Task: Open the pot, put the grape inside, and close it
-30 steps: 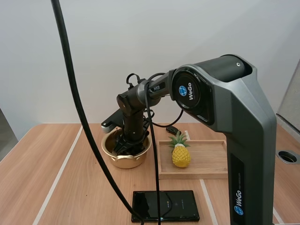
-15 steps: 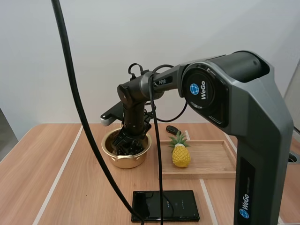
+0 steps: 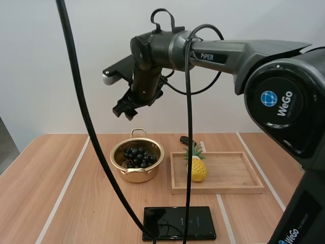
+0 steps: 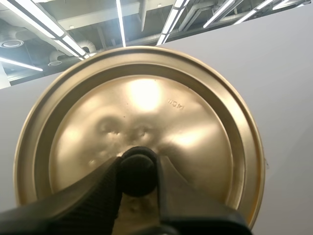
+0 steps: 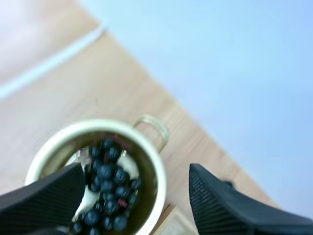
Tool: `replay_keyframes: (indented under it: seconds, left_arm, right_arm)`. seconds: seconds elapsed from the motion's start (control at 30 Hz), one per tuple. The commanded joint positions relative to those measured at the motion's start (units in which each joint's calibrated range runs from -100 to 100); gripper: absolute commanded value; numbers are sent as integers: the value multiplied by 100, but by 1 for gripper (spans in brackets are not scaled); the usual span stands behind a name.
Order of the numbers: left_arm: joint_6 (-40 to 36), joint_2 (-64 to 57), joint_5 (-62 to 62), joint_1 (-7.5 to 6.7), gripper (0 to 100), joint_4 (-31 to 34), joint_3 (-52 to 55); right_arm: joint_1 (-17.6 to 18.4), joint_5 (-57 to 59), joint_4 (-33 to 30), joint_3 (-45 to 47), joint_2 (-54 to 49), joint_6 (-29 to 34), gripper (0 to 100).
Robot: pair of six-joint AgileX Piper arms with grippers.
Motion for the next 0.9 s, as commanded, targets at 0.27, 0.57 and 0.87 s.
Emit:
replay_keyframes:
  seconds: [0.27,0.57,0.87]
  left_arm:
    - [-22,-25,-115,10,0,-39,-40]
    - [-22,-25,-162,10,0,39,-40]
    - [-22,14,-162,10,0,106,-40]
  right_arm:
    - [-944,256,50,-1319,-874,303,100]
    - [-1893,544,963,-1904,-1416,273,100]
    - [-2369,1145,1175,-2000,-1847,273,100]
